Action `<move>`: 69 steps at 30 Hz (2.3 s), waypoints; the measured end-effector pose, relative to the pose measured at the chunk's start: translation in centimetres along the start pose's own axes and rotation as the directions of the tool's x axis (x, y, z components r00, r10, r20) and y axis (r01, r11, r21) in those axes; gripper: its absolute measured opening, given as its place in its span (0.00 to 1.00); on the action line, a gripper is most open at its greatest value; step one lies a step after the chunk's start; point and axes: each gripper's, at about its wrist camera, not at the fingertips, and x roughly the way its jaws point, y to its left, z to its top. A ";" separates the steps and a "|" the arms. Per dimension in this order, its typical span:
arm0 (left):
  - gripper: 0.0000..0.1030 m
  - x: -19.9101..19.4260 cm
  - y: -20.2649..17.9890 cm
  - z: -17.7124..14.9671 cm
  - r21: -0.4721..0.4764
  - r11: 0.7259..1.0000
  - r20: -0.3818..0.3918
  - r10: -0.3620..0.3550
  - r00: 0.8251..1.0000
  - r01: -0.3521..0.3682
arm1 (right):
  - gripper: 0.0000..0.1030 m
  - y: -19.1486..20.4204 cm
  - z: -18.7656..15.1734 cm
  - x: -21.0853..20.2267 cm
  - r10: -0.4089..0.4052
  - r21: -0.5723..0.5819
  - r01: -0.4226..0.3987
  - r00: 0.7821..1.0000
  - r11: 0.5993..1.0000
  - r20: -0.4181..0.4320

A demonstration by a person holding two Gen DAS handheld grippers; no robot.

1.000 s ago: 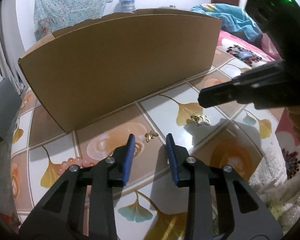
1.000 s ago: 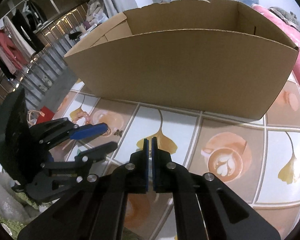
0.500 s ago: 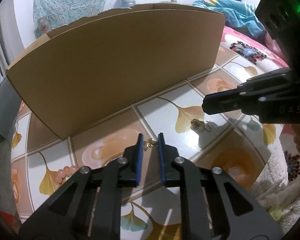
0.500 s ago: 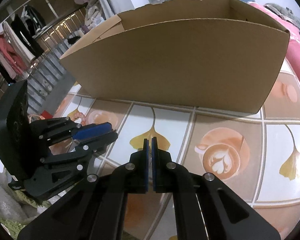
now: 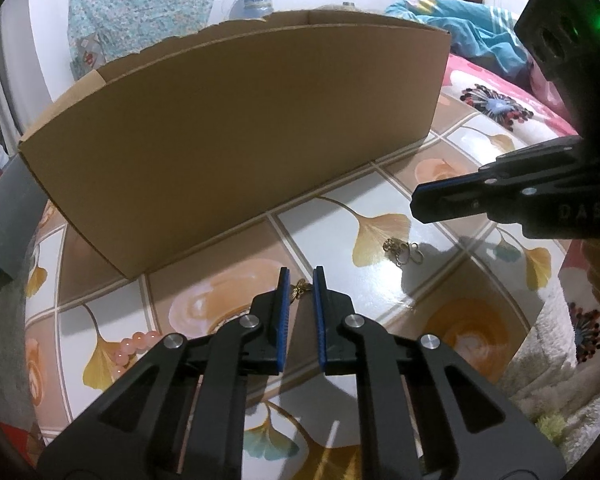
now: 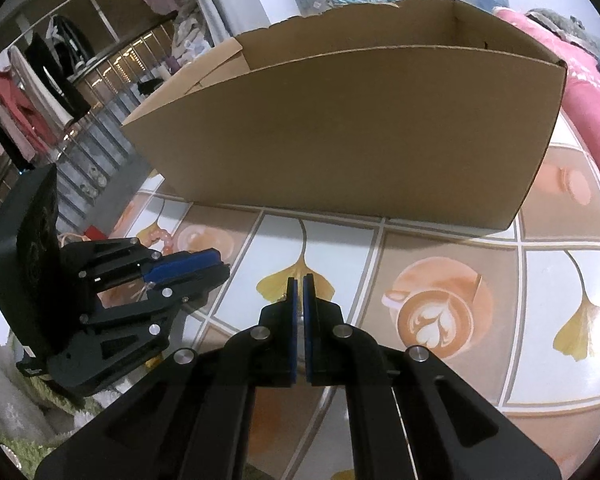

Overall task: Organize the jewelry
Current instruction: 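Close the left tool on a small gold earring while the right tool holds its earring, then carry both held earrings up and over the cardboard box, then open both tools above the box to drop the earrings inside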

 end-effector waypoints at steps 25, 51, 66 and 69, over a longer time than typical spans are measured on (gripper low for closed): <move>0.10 -1.0 1.6 -0.9 -0.044 0.999 0.047 -0.006 0.999 0.008 | 0.04 3.0 0.7 3.2 -0.130 -0.216 0.100 0.983 0.971 -0.128; 0.10 -5.3 1.1 -0.1 -0.021 0.999 0.127 0.049 0.991 -0.046 | 0.02 1.5 3.2 -6.3 0.100 -0.035 -0.096 0.986 0.995 0.137; 0.10 -9.0 6.0 10.7 -0.032 0.995 0.231 -0.081 0.970 0.091 | 0.03 1.0 11.9 -9.4 0.166 -0.116 -0.139 0.947 0.983 0.275; 0.10 -4.8 8.7 12.6 -0.111 0.977 0.092 -0.171 0.981 0.180 | 0.03 -0.8 13.7 -7.2 0.161 -0.076 -0.148 0.965 0.986 0.209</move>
